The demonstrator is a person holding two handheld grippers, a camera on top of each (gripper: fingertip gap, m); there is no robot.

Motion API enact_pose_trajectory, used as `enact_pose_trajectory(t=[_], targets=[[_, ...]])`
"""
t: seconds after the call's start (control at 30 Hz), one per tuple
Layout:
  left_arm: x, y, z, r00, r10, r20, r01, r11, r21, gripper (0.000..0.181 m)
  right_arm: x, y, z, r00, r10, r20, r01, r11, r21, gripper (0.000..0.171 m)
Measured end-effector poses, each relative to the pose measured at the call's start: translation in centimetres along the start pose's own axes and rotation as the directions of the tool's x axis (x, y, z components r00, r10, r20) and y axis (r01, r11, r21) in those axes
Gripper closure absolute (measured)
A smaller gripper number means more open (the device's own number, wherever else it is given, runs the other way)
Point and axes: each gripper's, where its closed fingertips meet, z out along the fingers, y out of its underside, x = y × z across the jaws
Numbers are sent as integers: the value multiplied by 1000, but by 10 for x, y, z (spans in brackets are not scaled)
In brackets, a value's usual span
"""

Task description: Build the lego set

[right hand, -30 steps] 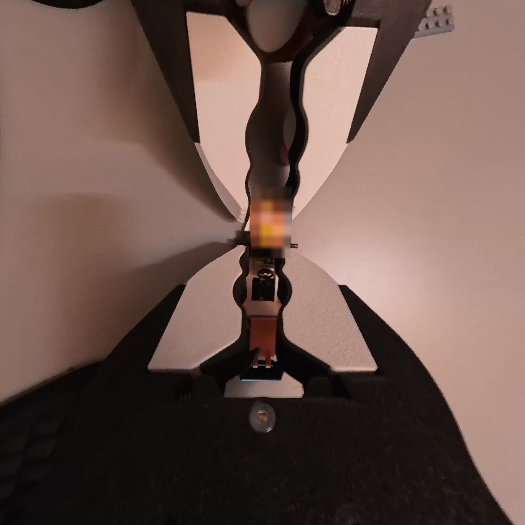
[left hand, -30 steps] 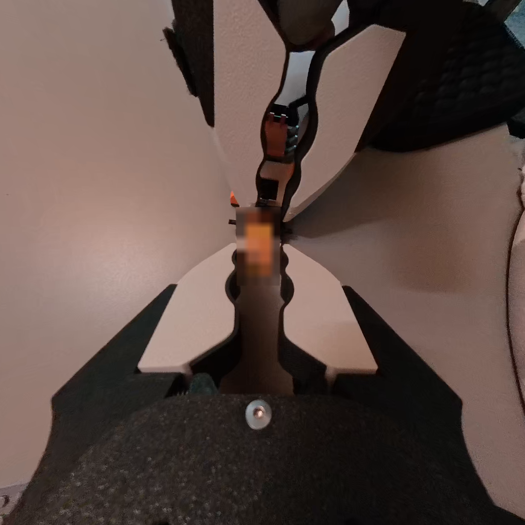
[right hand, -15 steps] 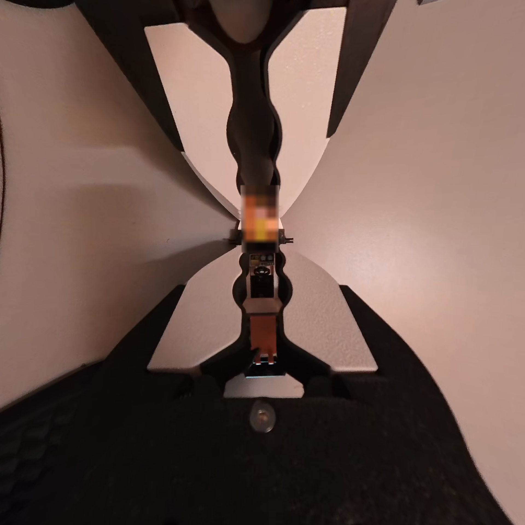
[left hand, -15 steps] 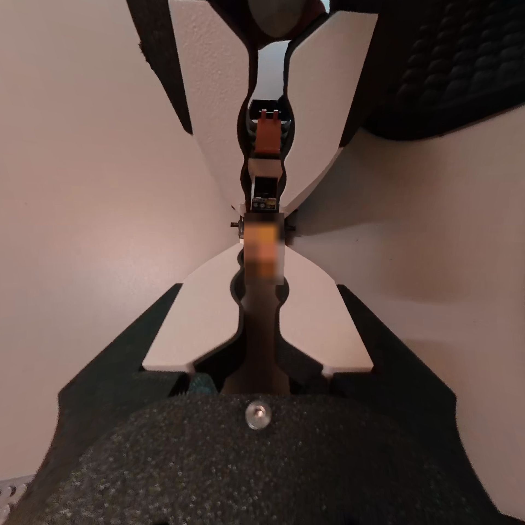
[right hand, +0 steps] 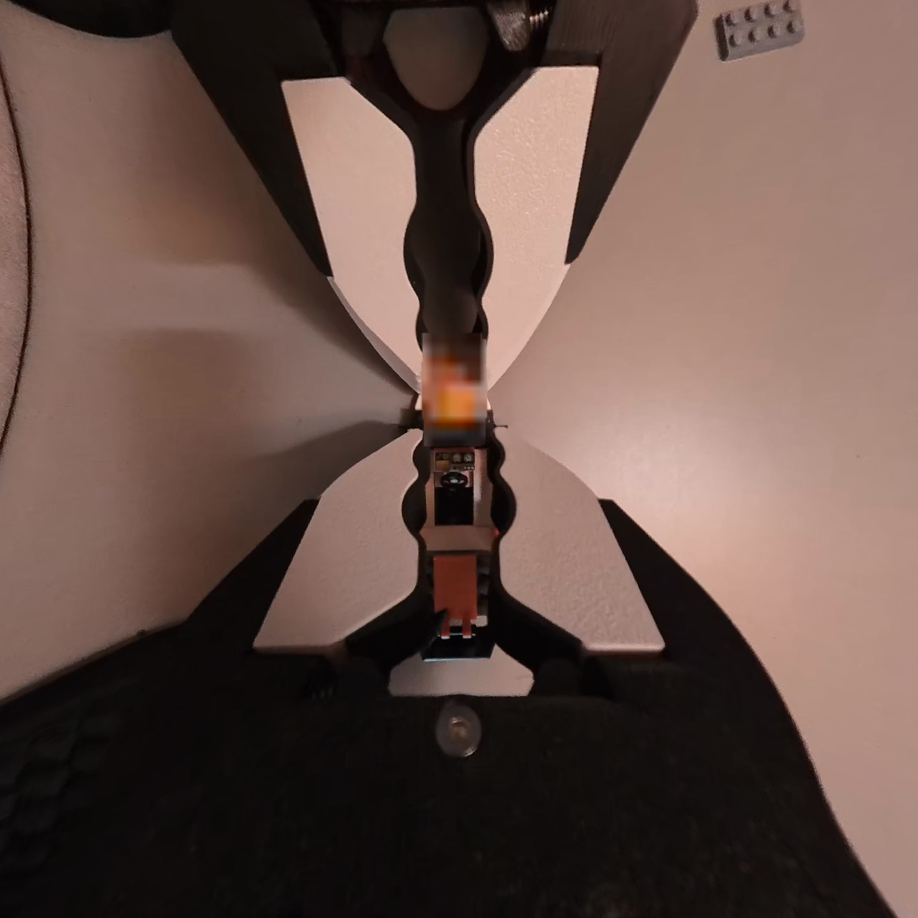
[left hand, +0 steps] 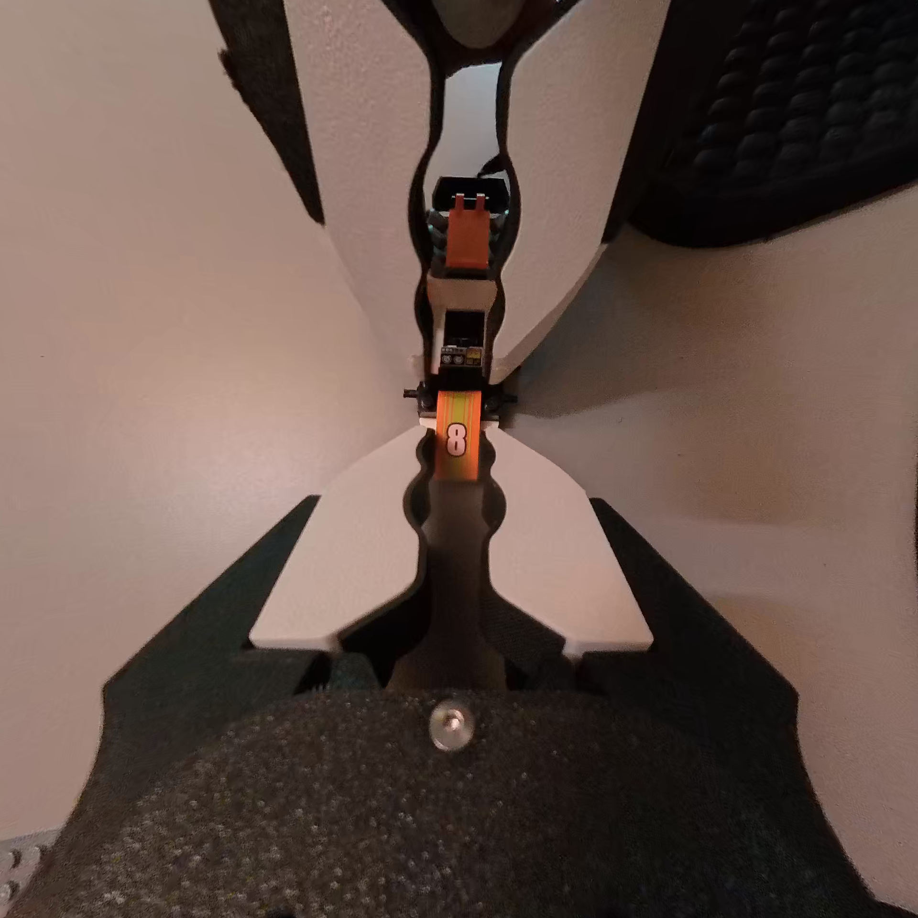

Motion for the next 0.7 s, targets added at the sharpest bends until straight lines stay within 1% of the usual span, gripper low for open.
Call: enact_pose_trajectory(t=[0.07,0.33,0.7], targets=[[0,0,0,1000,-2,0,2,1000,-1,165,0,1,1,1000,-10,-3,10,1000,-11,155],[0,0,0,1000,-5,3,5,1000,-6,165,-1,4,1,1000,-6,5,7,999,-40,155],[1,0,0,1000,-9,9,10,1000,-5,165,-2,6,1,999,43,23,-41,996,-81,155]])
